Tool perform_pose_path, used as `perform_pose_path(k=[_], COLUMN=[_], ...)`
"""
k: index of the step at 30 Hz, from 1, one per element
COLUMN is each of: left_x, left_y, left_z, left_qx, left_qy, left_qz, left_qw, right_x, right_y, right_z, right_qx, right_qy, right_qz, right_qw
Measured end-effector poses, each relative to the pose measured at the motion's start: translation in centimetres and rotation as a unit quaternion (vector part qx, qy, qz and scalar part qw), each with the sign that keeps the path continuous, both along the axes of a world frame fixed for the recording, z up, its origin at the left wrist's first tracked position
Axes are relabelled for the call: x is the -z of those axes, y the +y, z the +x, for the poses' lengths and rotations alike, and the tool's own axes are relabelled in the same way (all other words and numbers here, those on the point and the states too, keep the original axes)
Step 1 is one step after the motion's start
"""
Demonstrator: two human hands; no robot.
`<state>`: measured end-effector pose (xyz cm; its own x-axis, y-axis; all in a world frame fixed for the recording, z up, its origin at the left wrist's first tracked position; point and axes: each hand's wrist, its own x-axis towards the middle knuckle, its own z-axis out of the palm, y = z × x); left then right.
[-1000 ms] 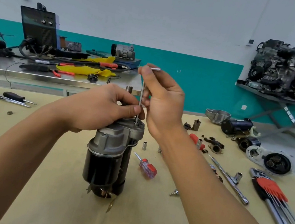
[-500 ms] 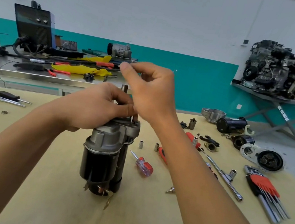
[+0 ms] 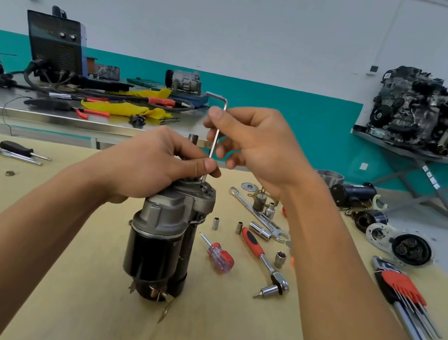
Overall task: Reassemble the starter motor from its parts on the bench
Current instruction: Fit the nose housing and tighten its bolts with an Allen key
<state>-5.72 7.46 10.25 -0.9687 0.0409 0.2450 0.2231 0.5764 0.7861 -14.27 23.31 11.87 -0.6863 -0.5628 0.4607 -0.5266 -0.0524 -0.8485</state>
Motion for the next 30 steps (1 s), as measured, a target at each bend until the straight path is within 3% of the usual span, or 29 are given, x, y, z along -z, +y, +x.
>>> perform_pose_path(k=[30], left_x=[-0.4], left_y=[0.7], left_z=[0.5], left_qx=[0.013], left_qy=[-0.019], left_qz=[-0.037], left_qw=[0.999], right_x=[0.1], right_y=[2.2], right_z=[-1.1], right_qx=[-0.138], right_qy=[0.001], right_qz=[0.069], right_qw=[0.988])
